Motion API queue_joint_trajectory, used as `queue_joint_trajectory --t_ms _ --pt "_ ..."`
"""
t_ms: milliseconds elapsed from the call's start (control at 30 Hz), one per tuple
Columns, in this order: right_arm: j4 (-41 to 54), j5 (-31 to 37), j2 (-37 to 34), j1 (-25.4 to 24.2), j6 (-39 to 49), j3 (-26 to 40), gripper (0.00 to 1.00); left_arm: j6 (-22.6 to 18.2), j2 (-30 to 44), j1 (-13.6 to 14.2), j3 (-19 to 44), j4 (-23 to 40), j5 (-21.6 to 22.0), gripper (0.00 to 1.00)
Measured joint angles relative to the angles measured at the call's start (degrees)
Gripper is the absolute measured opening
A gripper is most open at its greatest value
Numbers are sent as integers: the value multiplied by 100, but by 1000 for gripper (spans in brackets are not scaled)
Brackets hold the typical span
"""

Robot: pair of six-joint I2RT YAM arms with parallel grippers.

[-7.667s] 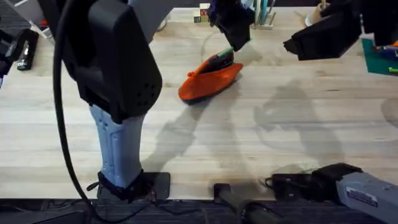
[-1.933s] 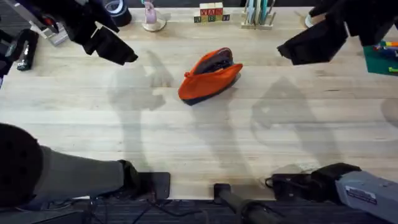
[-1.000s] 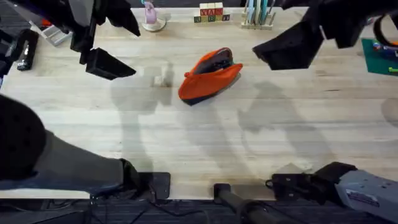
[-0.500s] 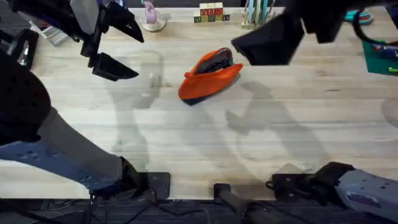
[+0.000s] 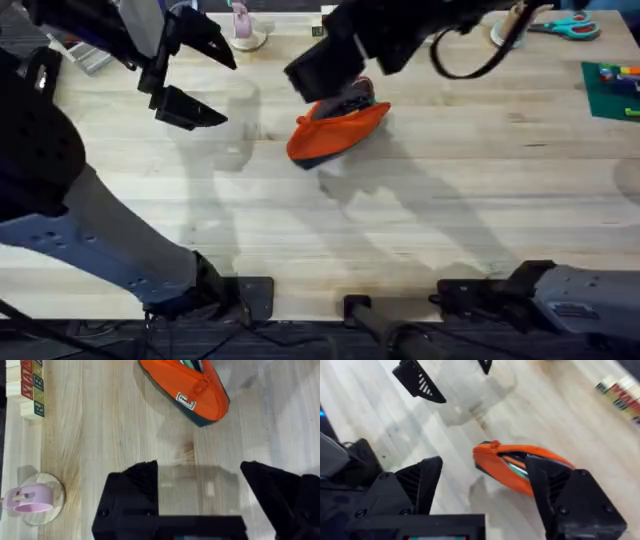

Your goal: Unzip the bag, pick up the pens from the table one at a time and place them inside, then zip the bag closed.

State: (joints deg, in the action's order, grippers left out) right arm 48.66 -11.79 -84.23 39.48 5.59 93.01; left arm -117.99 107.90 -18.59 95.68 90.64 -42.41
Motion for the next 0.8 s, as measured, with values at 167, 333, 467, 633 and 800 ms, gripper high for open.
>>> queue_joint_trajectory --t_ms 167,333,467,633,800 --pt "0 4 -225 211 -550 0 997 0 0 0 0 -1 0 995" --pt "13 0 -418 504 -734 0 996 0 0 2 0 -1 -2 994" --pt "84 2 -564 546 -785 0 996 0 0 0 0 -1 -1 994" --pt "98 2 -662 546 -796 0 997 0 0 2 0 1 -2 994" --pt "108 2 -665 533 -794 0 998 0 0 1 0 -1 -2 995"
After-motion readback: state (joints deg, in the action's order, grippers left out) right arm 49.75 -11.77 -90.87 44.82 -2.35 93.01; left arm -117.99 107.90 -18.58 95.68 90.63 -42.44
